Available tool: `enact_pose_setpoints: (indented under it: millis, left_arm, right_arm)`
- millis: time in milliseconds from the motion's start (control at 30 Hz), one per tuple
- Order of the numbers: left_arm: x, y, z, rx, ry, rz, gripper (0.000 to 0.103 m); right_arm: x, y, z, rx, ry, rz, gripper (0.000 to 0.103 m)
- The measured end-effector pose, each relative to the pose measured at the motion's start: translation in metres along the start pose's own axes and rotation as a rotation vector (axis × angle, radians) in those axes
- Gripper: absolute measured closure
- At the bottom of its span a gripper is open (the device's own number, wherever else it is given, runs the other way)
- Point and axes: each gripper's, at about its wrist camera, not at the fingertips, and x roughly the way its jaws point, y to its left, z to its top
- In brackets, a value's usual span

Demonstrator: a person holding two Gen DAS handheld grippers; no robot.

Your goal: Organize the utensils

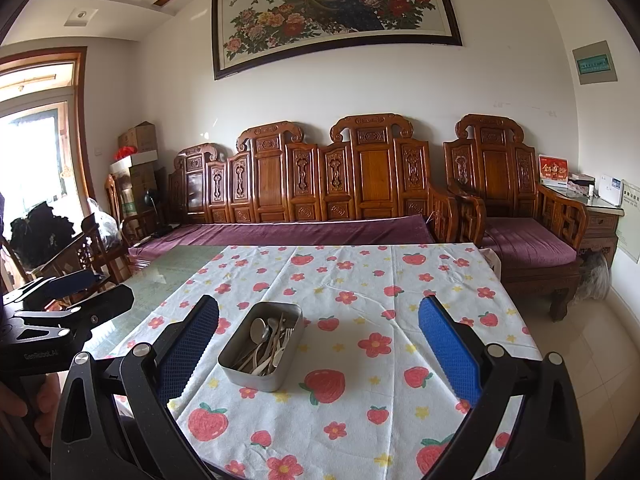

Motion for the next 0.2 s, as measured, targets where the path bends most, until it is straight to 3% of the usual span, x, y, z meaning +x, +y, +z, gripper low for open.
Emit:
enact_pose_setpoints:
  millis: [200]
  left_arm:
    - [-0.0010,-0.0032,0.0024,0.000,-0.003,-0.004,0.007]
  right_arm:
    - [-0.0005,0.0000,0.0003,-0.001,-0.002,0.001,0.002]
